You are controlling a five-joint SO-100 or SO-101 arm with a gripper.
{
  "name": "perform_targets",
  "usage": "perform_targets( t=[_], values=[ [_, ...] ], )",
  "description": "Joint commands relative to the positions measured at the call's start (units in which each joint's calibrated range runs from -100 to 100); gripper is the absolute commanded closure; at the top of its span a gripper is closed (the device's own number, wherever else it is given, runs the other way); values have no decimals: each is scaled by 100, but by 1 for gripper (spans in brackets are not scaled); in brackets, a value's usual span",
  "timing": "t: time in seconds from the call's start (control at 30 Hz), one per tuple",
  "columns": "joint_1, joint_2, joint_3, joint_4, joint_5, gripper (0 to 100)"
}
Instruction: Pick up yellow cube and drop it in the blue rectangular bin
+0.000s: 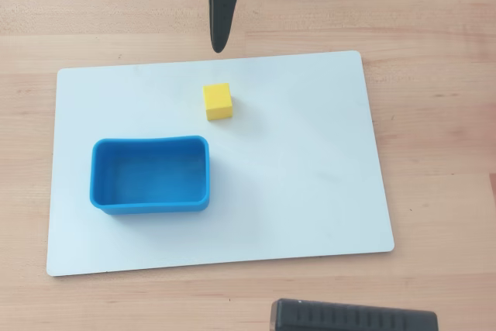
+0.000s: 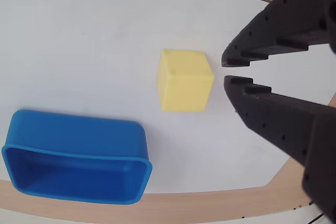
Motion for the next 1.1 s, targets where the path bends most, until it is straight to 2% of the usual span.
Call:
perform_targets(
  t=[0.0,0.27,0.53,0.8,1.07],
  values=[
    [145,1936,-2172,-173,103,100],
    [179,4425,-3936,-24,112,100],
    [230,6339,-5436,628,73,100],
    [-121,6803,-6008,1181,78,100],
    [-353,6859,-6036,1281,137,100]
  ],
)
